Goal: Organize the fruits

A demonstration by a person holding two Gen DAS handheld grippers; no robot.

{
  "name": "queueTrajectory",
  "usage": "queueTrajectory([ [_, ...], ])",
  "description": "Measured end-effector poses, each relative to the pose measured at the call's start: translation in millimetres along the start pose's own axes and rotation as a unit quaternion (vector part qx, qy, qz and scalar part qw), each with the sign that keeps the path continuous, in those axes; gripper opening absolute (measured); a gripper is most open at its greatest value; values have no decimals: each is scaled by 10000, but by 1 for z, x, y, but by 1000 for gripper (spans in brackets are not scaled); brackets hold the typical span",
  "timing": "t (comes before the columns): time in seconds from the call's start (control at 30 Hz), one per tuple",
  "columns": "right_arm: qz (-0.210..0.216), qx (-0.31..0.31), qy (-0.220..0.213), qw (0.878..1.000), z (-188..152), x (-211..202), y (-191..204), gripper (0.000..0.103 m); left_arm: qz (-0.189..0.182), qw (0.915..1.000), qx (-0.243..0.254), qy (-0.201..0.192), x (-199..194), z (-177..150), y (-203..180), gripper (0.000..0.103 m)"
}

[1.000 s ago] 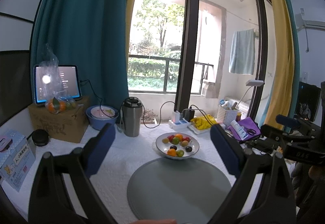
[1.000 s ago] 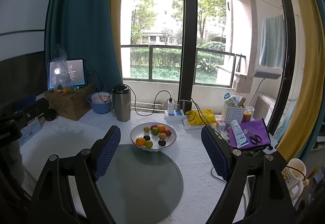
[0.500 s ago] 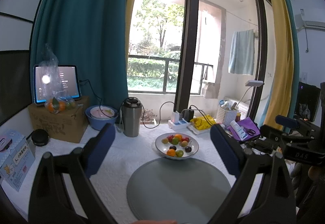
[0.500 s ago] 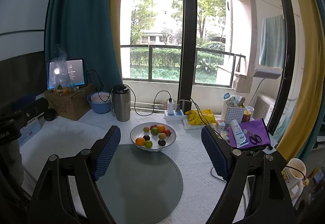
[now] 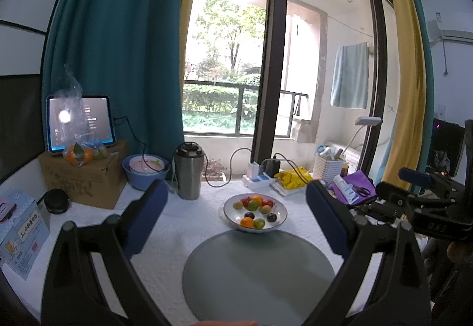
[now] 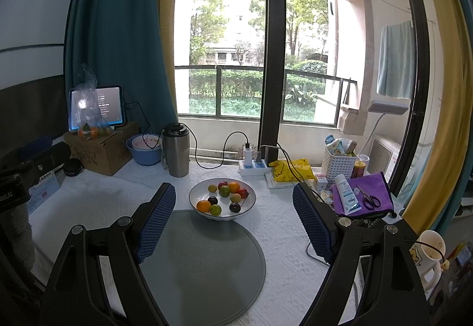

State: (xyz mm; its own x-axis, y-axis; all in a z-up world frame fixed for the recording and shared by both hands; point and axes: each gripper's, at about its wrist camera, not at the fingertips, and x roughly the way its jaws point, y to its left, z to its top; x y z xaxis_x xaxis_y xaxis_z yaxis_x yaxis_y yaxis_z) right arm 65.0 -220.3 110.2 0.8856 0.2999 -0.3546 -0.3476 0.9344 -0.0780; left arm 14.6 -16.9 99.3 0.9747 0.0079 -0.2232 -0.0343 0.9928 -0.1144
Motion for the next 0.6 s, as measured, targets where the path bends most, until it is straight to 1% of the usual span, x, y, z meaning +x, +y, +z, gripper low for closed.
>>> queueTrajectory([
  [0.6,-7,6,12,10000,0,0,-2,84,-34,10000,25,-14,0,2,-4,96],
])
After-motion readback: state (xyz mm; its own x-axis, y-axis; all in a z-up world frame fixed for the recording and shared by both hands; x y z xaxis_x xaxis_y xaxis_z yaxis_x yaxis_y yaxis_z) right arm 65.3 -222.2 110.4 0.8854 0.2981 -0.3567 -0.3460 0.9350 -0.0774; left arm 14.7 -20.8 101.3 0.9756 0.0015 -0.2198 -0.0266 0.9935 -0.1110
